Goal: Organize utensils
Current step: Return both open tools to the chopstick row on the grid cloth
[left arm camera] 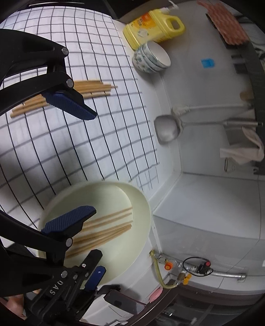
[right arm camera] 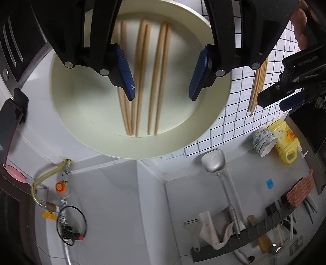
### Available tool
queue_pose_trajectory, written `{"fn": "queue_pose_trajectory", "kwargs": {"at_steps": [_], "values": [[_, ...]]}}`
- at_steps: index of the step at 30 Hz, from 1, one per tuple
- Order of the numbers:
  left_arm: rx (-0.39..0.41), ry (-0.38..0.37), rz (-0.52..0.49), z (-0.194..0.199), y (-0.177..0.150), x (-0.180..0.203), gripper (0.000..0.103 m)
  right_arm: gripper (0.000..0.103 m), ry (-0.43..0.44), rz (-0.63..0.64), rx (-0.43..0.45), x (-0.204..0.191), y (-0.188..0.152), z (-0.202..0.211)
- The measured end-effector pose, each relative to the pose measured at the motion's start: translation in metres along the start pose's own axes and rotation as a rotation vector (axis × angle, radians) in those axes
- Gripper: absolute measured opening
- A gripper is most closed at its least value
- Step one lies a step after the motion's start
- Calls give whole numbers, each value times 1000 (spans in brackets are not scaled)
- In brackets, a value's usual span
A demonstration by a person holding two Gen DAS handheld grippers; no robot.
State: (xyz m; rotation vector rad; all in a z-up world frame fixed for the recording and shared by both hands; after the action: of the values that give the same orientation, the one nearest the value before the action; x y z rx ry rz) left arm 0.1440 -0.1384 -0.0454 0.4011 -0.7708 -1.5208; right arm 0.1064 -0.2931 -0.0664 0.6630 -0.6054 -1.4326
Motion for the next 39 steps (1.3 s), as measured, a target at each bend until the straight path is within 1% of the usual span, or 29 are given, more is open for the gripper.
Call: {"fn": "queue_pose_trajectory", "kwargs": {"at_steps": [3, 8, 9, 12, 16, 20, 25, 29, 36, 39], "values": [[9, 27, 29, 9, -5, -28, 89, 56, 19, 18, -3, -13, 2, -3], [23, 76, 71, 26, -12, -77, 90, 61, 89, 66, 7, -48, 4, -4], [25, 87, 81, 30, -14, -87, 92, 61, 96, 77, 7, -54, 5, -4], [33, 120, 136, 39, -21, -122, 93, 62, 145, 117, 18, -83, 7, 0], [33, 176, 205, 42, -32, -164, 93, 65, 186, 178, 21, -119, 4, 1], [12, 199, 258, 37, -45, -193, 93, 65, 210, 236, 2, -154, -6, -7], [7, 234, 290, 33, -59, -221, 93, 65, 228, 298, -52, -187, -22, -26], [7, 256, 307, 28, -66, -234, 93, 65, 236, 313, -79, -205, -26, -41], [-20, 263, 313, 14, -71, -242, 93, 65, 244, 325, -134, -225, -24, -75], [-32, 260, 315, 8, -73, -244, 93, 65, 251, 328, -156, -230, -29, -90]]}}
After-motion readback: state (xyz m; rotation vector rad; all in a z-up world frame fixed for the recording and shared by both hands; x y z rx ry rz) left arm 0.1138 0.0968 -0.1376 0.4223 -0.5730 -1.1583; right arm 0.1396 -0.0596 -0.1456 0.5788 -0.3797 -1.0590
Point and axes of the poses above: each gripper's, at about its wrist camera, not at the fingertips, and z roughly against the way its jaws point, x to its right, y to its top, the point moved 8 cm from there along -z, roughly the way its jaws point, and after that the axes turned 11 degrees about z, right-handed, at the moved point
